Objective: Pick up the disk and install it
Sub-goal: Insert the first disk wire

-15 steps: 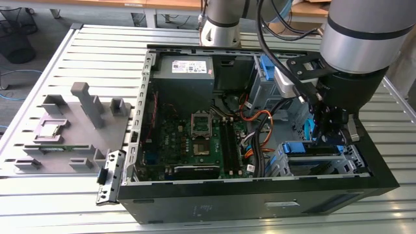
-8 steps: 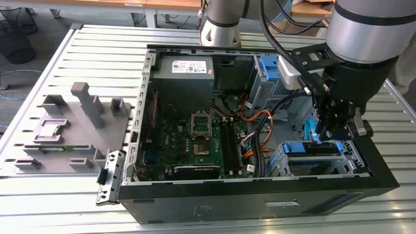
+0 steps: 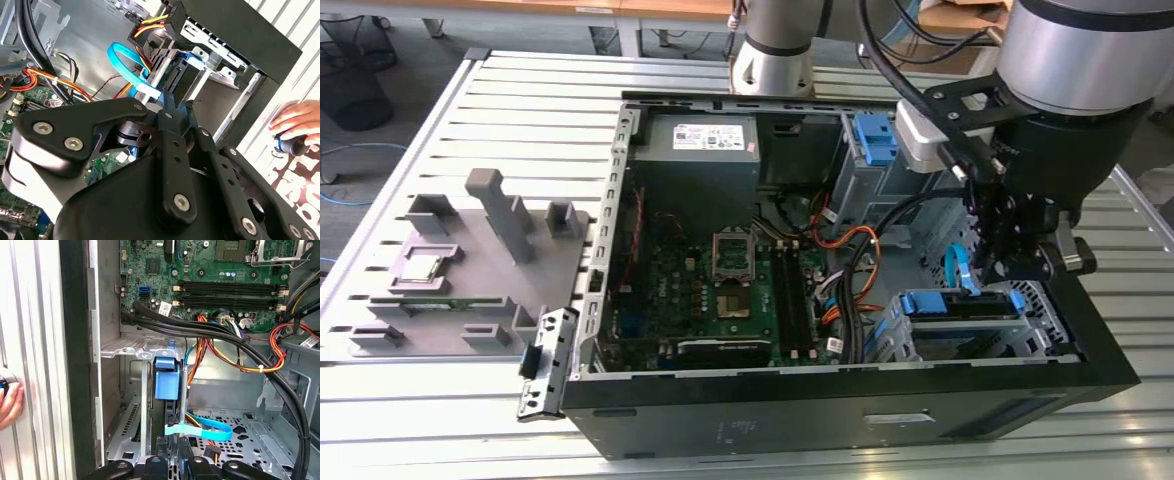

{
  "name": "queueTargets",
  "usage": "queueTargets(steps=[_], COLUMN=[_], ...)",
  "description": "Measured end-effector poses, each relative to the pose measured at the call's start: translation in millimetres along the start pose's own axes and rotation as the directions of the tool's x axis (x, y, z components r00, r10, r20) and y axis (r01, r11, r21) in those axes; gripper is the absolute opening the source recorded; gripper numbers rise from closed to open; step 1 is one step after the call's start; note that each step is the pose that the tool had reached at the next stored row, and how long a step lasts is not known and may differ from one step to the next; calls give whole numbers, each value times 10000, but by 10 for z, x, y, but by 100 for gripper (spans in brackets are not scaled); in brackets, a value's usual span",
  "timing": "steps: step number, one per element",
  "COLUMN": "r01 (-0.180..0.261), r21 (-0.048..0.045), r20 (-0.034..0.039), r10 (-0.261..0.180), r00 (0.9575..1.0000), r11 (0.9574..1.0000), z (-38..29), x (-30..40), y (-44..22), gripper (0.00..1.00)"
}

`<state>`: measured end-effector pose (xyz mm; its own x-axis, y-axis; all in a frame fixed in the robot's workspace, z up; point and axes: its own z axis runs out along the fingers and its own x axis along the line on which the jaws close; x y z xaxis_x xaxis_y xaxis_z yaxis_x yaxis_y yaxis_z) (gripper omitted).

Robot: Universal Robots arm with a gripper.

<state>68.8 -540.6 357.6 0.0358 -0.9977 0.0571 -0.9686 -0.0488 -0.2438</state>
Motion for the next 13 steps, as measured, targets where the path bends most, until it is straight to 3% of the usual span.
queueTargets(steps=[1, 6, 9, 13], r01=[7, 51, 79, 118], r21=[-123, -1030, -1563, -2245], r20=[5, 51, 80, 122], r10=[-7, -46, -68, -92], r00=[10000, 10000, 9999, 9999], r11=[9999, 9947, 9877, 9744], z=[1, 13, 21, 30], x=[0, 1, 2, 2], y=[-2, -33, -55, -79], gripper=[24, 24, 24, 24])
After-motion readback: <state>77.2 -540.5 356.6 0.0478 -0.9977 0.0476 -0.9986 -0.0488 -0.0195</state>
